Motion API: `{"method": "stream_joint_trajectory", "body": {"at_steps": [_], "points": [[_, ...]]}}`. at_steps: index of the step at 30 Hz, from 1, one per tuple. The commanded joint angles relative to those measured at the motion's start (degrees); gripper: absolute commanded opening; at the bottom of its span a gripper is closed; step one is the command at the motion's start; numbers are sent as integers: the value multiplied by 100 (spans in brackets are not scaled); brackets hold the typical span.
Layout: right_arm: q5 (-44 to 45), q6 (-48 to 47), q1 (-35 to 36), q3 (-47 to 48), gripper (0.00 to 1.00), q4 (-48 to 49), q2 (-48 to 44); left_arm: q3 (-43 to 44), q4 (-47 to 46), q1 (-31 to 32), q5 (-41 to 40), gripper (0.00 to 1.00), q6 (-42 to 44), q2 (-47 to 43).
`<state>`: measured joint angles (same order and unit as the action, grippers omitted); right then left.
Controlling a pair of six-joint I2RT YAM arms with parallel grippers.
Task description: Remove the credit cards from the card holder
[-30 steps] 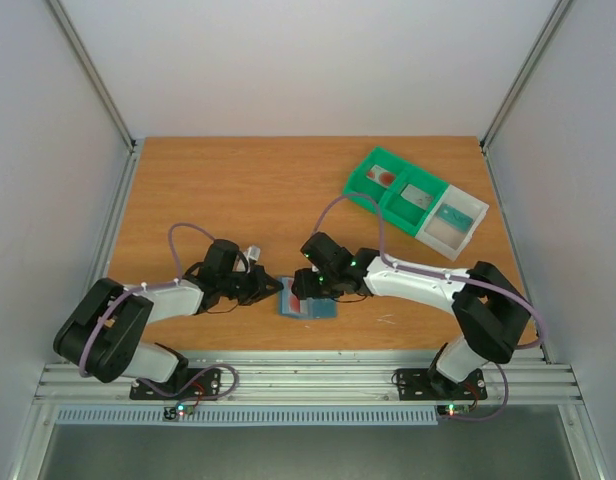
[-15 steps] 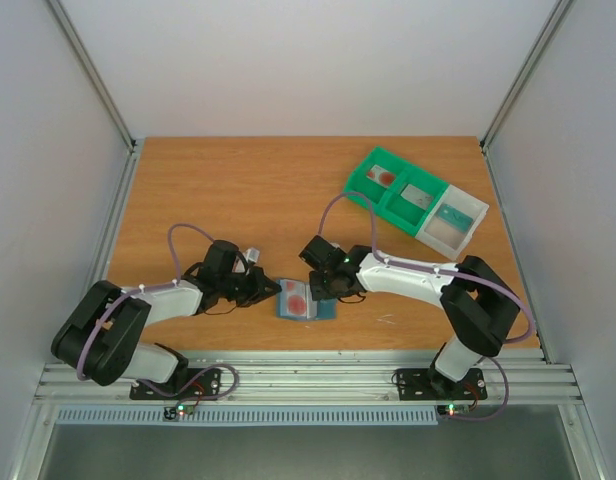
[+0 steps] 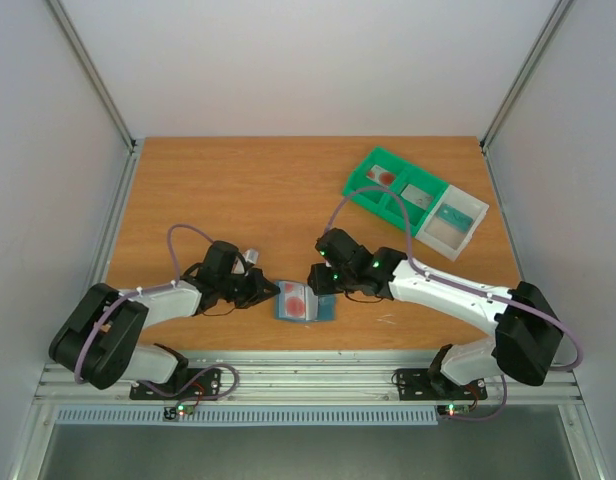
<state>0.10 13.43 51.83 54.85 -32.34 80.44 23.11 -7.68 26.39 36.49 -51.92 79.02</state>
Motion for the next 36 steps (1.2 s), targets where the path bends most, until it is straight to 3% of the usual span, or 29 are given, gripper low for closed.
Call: {"method": "stream_joint_trajectory", "body": {"at_steps": [1,7,12,22,28,36], "points": [[-1063,90,20,34,39,865,30,33,28,6,-100,0,87,-143],[-1442,354,20,25,35,1404,686,12,35,6,-163,1,12,-102],[-1475,386,3,-26,34,1520,1087,-9,207,6,-290,7,28,-198],[-1483,453,-84,-381,30,1765,1205,244,1375,6,-832,32,271,-858],[-1577,556,-138,-417,30,1844,1280,398,1535,8,-745,34,408,-1168],[-1747,604,-199,-516,30,2019,1457,149,353,9,-83,26,285,-529]]}}
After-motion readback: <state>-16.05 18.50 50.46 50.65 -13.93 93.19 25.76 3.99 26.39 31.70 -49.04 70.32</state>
